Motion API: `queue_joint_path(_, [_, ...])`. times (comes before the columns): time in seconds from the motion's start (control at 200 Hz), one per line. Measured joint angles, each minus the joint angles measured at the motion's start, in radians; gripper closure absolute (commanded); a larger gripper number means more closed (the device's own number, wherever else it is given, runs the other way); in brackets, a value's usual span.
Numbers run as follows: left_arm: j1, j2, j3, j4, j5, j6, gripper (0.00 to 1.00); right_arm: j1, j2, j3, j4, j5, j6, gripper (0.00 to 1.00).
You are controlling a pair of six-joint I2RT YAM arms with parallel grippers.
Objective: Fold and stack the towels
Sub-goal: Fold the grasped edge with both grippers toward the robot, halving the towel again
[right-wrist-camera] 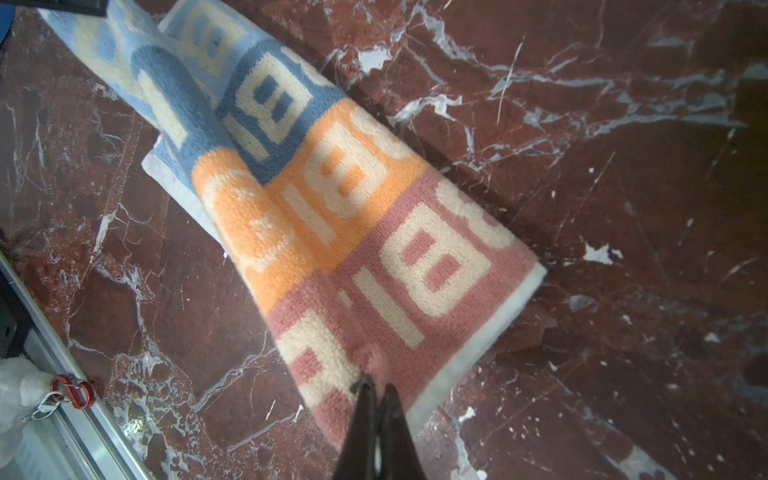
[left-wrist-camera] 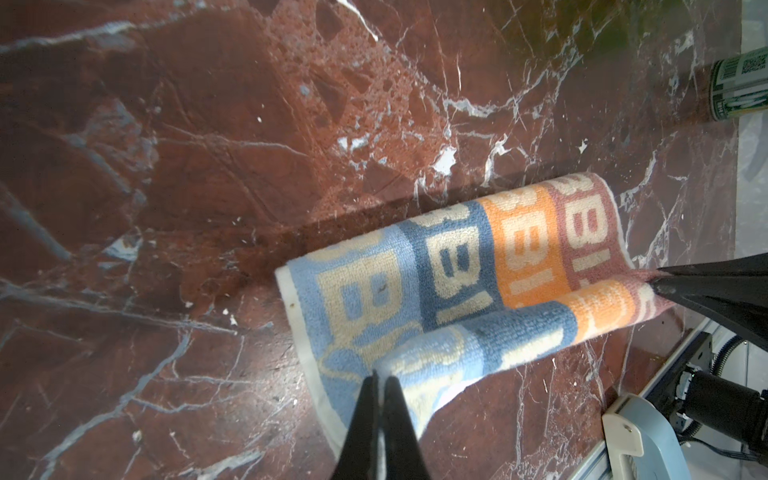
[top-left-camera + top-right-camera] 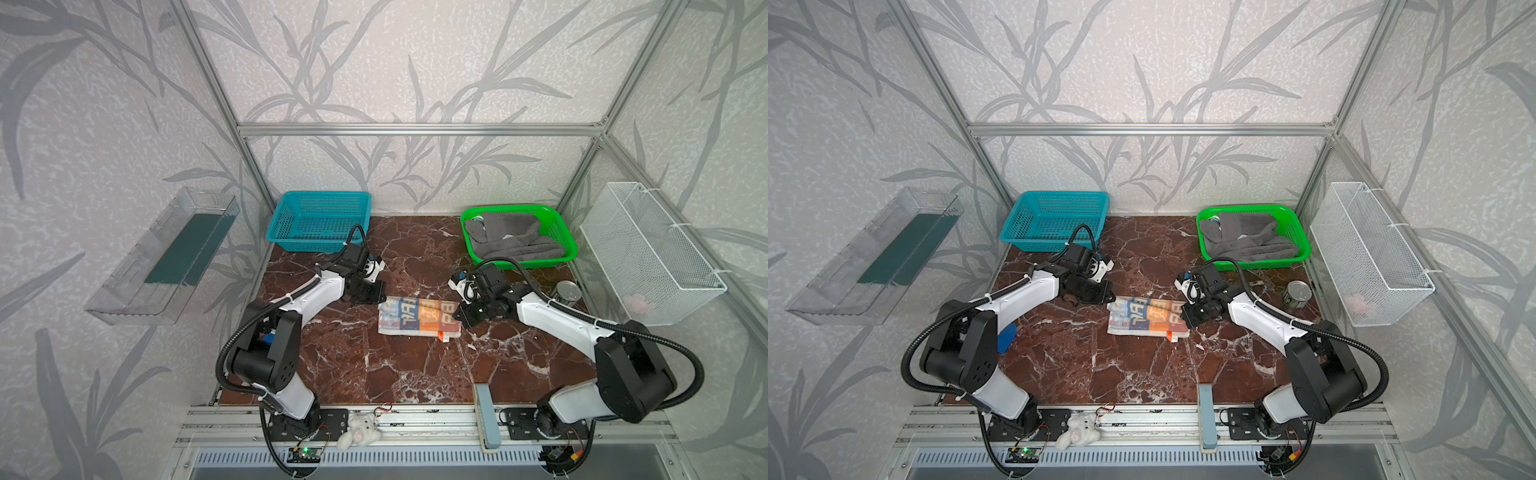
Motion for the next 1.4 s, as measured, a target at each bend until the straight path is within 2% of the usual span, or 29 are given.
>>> queue_joint_path(0.495, [-0.011, -0.003, -0.029, -0.026, 0.003, -0.010, 0.98, 0.026, -0.025, -0.026, -0.009, 0.002, 0.065, 0.98])
queue_joint_path(0.71, [-0.013, -0.004, -0.032, -0.033, 0.008, -0.016, 0.93, 0.052, -0.019, -0.049, -0.021, -0.001, 0.113, 0.96])
queue_joint_path(0.945, [-0.018, 0.005, -0.032, -0.055, 0.011, -0.023, 0.67, 0.053, 0.034, -0.043, -0.068, 0.042, 0.141, 0.87])
queue_joint_path(1.115, [-0.018, -0.002, -0.058, -0.060, -0.030, -0.035, 0.55, 0.053, 0.040, -0.029, -0.104, 0.045, 0.146, 0.73])
queue_joint_path(1.27, [-0.018, -0.027, -0.074, -0.084, -0.089, -0.043, 0.51, 0.053, 0.031, -0.010, -0.145, 0.042, 0.141, 0.60])
queue_joint_path(1.35, [-0.018, -0.042, -0.065, -0.099, -0.111, -0.046, 0.41, 0.053, 0.005, -0.002, -0.174, 0.045, 0.138, 0.56])
queue_joint_path(1.37, [-0.018, -0.045, -0.061, -0.103, -0.118, -0.044, 0.35, 0.053, -0.006, 0.000, -0.177, 0.048, 0.137, 0.54])
queue_joint_path(1.4, [-0.018, -0.049, -0.055, -0.108, -0.126, -0.044, 0.34, 0.053, -0.022, 0.001, -0.184, 0.053, 0.135, 0.54])
